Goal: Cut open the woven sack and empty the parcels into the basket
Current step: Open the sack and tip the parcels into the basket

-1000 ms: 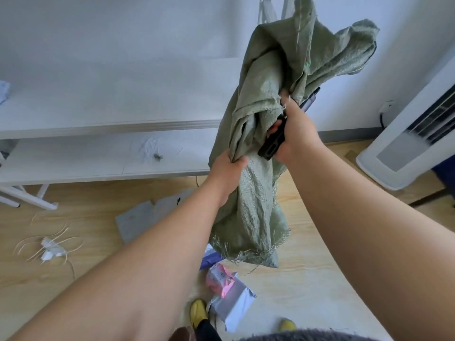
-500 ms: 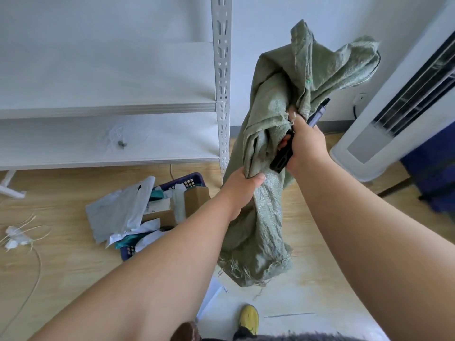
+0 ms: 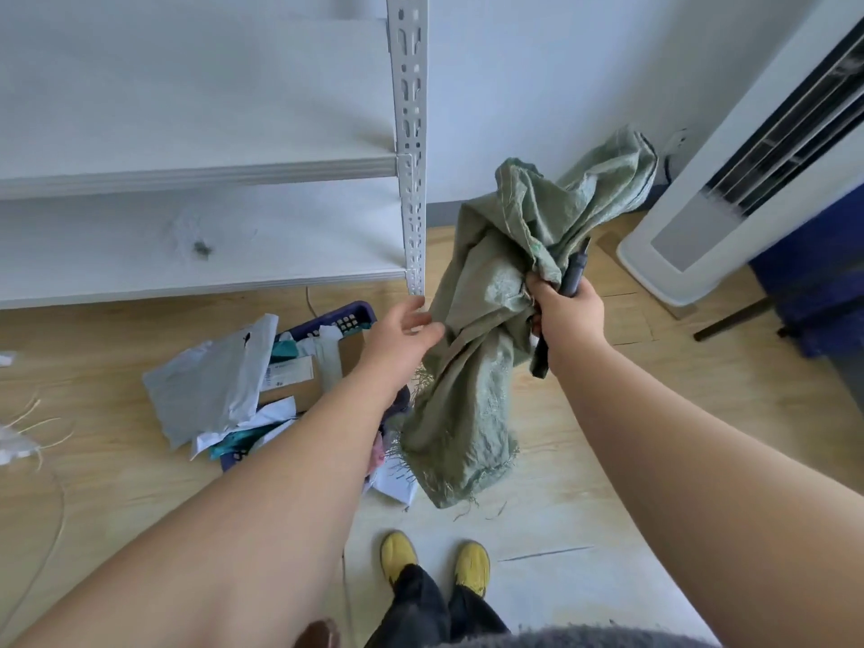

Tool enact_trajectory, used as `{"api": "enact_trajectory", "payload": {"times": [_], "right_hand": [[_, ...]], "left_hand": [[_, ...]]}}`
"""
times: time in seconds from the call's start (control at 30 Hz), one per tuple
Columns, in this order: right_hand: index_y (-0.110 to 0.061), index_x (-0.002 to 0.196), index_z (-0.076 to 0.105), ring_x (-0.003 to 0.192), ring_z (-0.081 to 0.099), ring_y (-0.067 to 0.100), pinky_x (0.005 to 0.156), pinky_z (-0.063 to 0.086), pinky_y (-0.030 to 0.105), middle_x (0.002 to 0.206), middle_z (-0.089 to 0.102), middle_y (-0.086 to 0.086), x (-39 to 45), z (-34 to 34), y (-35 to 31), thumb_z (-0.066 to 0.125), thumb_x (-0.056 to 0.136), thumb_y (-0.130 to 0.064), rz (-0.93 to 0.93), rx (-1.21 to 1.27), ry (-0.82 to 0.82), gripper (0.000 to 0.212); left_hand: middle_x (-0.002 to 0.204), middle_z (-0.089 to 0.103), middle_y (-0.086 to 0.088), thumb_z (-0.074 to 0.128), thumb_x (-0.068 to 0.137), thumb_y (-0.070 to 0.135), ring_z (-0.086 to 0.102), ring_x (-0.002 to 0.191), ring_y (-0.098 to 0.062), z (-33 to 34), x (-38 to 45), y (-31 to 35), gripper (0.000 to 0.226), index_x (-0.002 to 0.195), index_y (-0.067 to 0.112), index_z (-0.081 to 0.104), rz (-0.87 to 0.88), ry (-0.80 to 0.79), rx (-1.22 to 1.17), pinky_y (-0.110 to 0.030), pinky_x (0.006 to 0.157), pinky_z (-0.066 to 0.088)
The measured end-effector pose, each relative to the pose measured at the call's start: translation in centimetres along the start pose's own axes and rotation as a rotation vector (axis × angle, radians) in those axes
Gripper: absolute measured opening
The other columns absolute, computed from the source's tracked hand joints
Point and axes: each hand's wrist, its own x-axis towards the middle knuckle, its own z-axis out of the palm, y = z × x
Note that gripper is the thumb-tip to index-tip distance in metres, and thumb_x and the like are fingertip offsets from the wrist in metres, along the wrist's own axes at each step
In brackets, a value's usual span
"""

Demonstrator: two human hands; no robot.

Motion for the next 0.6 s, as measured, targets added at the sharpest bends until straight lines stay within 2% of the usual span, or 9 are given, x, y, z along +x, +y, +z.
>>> {"api": "enact_trajectory", "payload": {"times": [0.07, 0.13, 0.23, 0.33, 0.43, 0.5, 0.6], "right_hand": [[-0.024, 0.077, 0.056, 0.056, 0.048, 0.018, 0.066, 0.048, 0.037, 0.063, 0.054, -0.003, 0.3, -0.2, 0.3, 0.069, 0.083, -0.027, -0.005, -0.072, 0.003, 0.014], [-0.026, 0.079, 0.057, 0.059, 0.051, 0.018, 0.070, 0.051, 0.039, 0.067, 0.058, -0.003, 0.7, -0.7, 0.2, 0.070, 0.083, -0.028, -0.013, -0.137, 0.006, 0.014], [-0.030, 0.085, 0.059, 0.062, 0.054, 0.017, 0.067, 0.051, 0.035, 0.073, 0.061, -0.004, 1.3, -1.8, 0.1, 0.071, 0.085, -0.028, -0.038, -0.176, 0.006, 0.013], [-0.030, 0.084, 0.060, 0.064, 0.056, 0.017, 0.070, 0.054, 0.037, 0.074, 0.063, -0.004, 2.2, -2.6, 0.3, 0.072, 0.084, -0.029, -0.047, -0.174, -0.010, 0.012], [-0.027, 0.090, 0.063, 0.067, 0.059, 0.019, 0.069, 0.053, 0.035, 0.075, 0.064, -0.005, 3.6, -3.2, 0.5, 0.073, 0.083, -0.029, -0.052, -0.201, -0.030, 0.012], [-0.026, 0.099, 0.065, 0.078, 0.065, 0.022, 0.074, 0.055, 0.037, 0.082, 0.068, -0.005, 4.9, -3.7, 0.3, 0.073, 0.082, -0.027, -0.072, -0.255, -0.053, 0.018], [-0.024, 0.107, 0.065, 0.086, 0.066, 0.023, 0.071, 0.055, 0.035, 0.092, 0.070, -0.001, 7.1, -4.9, 0.2, 0.072, 0.083, -0.026, -0.087, -0.316, -0.082, 0.026]], "left_hand": [[0.133, 0.052, 0.011, 0.065, 0.089, 0.025, 0.051, 0.111, -0.006, 0.0, 0.5, 1.1, 0.060, 0.142, 0.031, 0.038, 0.106, -0.004, 0.005, -0.028, 0.094, 0.039], [0.141, 0.044, 0.010, 0.070, 0.086, 0.026, 0.049, 0.116, -0.005, 0.4, 1.2, 2.3, 0.070, 0.144, 0.036, 0.032, 0.189, -0.039, 0.037, -0.028, 0.092, 0.038], [0.148, 0.033, 0.011, 0.077, 0.077, 0.035, 0.044, 0.121, -0.005, 1.6, 1.9, 4.0, 0.089, 0.146, 0.043, 0.022, 0.268, -0.112, 0.142, -0.031, 0.097, 0.039], [0.147, 0.028, 0.006, 0.082, 0.070, 0.036, 0.041, 0.128, -0.012, 3.2, 2.3, 5.2, 0.106, 0.149, 0.039, 0.013, 0.325, -0.127, 0.231, -0.037, 0.107, 0.038], [0.152, 0.017, 0.001, 0.083, 0.068, 0.038, 0.023, 0.141, -0.016, 4.6, 2.6, 5.7, 0.114, 0.151, 0.031, 0.006, 0.367, 0.034, 0.344, -0.038, 0.117, 0.025], [0.155, 0.010, 0.000, 0.082, 0.069, 0.038, 0.011, 0.145, -0.016, 5.0, 3.2, 6.4, 0.115, 0.152, 0.029, 0.003, 0.419, 0.172, 0.384, -0.037, 0.120, 0.016], [0.155, 0.021, 0.000, 0.080, 0.072, 0.037, 0.019, 0.144, -0.017, 6.4, 4.2, 7.9, 0.105, 0.152, 0.030, 0.012, 0.435, 0.158, 0.426, -0.038, 0.118, 0.019]]}}
